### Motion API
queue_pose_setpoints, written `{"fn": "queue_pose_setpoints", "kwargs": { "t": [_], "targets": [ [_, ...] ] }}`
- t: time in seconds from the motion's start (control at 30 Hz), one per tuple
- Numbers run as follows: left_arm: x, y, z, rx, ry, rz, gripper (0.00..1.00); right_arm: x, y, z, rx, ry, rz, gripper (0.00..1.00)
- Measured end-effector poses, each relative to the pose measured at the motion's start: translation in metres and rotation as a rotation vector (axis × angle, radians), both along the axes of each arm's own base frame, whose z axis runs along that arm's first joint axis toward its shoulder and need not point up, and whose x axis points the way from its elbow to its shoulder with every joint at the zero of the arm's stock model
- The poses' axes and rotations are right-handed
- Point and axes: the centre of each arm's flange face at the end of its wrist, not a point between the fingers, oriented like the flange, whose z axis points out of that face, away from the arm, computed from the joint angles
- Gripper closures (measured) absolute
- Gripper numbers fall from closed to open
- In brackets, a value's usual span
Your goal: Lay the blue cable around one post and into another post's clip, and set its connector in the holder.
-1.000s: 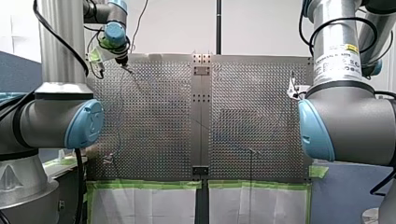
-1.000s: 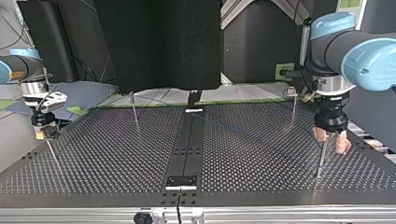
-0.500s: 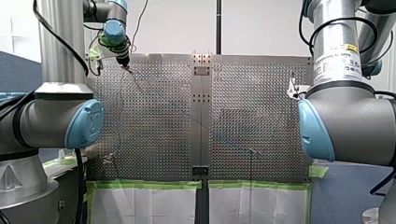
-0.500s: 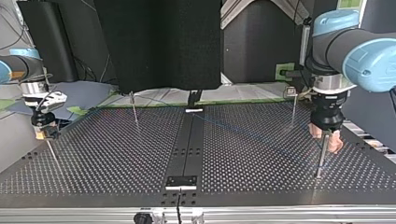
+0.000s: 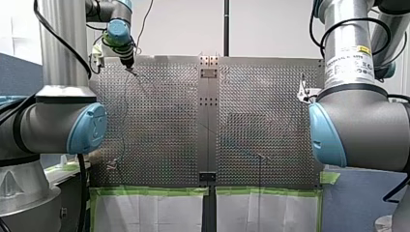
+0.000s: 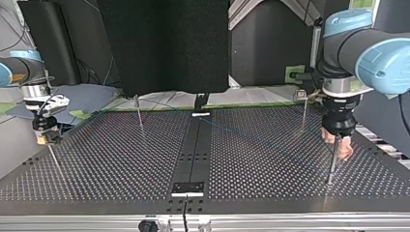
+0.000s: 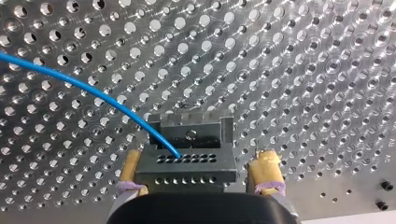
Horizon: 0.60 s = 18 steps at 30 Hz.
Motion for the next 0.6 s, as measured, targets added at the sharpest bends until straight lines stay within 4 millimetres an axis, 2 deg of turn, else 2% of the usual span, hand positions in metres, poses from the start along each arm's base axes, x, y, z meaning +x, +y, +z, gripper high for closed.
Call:
{"fn": "queue_pose_setpoints", "kwargs": {
  "t": [0.33, 0.6],
  "targets": [
    [-0.002, -0.001, -0.003, 0.102, 0.027, -0.009, 0.0, 0.0, 0.0, 0.0, 0.0, 0.0, 0.0, 0.0],
    [-0.006, -0.001, -0.012, 0.146, 0.025, -0.009, 0.0, 0.0, 0.0, 0.0, 0.0, 0.0, 0.0, 0.0]
  ]
}}
